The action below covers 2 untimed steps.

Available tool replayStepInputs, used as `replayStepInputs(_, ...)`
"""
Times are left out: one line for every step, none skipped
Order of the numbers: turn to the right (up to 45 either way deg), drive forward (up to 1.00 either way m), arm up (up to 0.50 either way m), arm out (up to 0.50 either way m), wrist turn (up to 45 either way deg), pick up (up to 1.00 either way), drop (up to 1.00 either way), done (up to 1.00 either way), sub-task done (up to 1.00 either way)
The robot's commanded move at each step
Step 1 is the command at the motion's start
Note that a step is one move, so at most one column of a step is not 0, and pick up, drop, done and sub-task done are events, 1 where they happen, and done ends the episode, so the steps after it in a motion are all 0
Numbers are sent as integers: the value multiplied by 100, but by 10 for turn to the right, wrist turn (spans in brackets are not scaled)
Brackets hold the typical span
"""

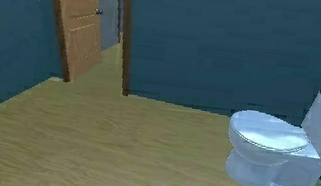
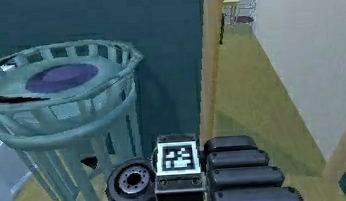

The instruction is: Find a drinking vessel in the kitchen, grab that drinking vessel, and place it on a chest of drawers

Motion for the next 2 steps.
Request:
replayStepInputs(0,5,0,0,0,0,0,0,0)
replayStepInputs(-240,0,0,0,0,0,0,0,0)
